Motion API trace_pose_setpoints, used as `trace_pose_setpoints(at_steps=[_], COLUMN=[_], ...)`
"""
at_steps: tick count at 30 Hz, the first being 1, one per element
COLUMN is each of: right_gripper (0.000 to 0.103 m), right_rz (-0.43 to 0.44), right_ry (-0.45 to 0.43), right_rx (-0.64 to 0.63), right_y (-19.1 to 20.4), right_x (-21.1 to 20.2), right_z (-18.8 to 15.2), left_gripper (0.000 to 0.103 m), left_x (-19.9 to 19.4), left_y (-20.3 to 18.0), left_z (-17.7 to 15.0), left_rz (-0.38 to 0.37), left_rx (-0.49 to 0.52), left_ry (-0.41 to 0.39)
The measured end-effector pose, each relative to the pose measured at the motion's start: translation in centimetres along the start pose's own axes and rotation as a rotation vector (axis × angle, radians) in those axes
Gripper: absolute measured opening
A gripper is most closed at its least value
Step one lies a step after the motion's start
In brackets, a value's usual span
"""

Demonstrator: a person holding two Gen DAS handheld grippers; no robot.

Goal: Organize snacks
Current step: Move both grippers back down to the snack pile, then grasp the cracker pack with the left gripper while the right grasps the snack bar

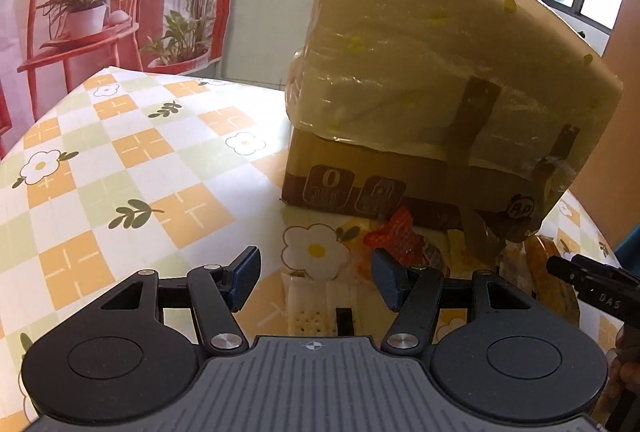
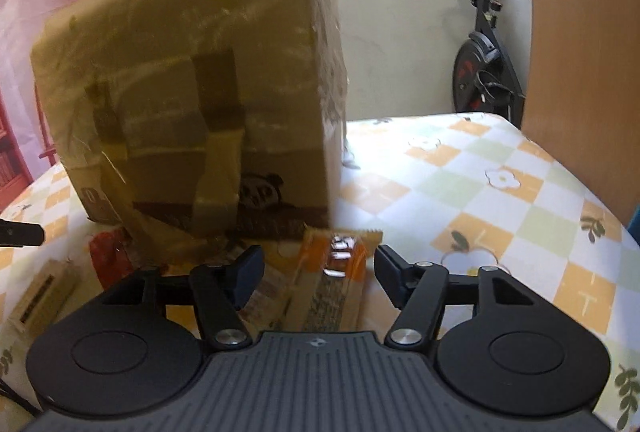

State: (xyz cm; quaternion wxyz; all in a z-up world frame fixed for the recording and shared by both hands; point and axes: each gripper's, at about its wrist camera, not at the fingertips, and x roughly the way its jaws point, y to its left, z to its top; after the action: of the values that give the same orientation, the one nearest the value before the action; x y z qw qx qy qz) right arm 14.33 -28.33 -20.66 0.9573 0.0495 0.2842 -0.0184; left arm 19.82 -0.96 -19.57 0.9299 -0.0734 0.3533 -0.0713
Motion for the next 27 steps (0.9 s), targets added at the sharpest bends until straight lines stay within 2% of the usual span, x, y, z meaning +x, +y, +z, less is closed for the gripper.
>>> trace_pose_setpoints(at_steps=[11,18,27], right_gripper=[0.048,0.048,0.048], right_rz=[-0.026,-0.024,-0.006], right_ry=[0.013,0.010,0.013], right_rx=[-0.003,-0.021,0.003], right_y=[0.2,0.4,-0.1], right_x=[0.8,0.8,1.0], right_z=[-1.4,-1.6,-1.6], left_gripper=[0.064,0.064,0.064], left_x=[0.5,0.7,0.5], left_y=[-1.2,-1.4,-2.2], left_z=[-2.5,-3.4,-4.8], left_rz=[0.008,0.010,0.059], left_rx=[0.013,0.022,0.042], left_ry=[0.042,0.057,0.031])
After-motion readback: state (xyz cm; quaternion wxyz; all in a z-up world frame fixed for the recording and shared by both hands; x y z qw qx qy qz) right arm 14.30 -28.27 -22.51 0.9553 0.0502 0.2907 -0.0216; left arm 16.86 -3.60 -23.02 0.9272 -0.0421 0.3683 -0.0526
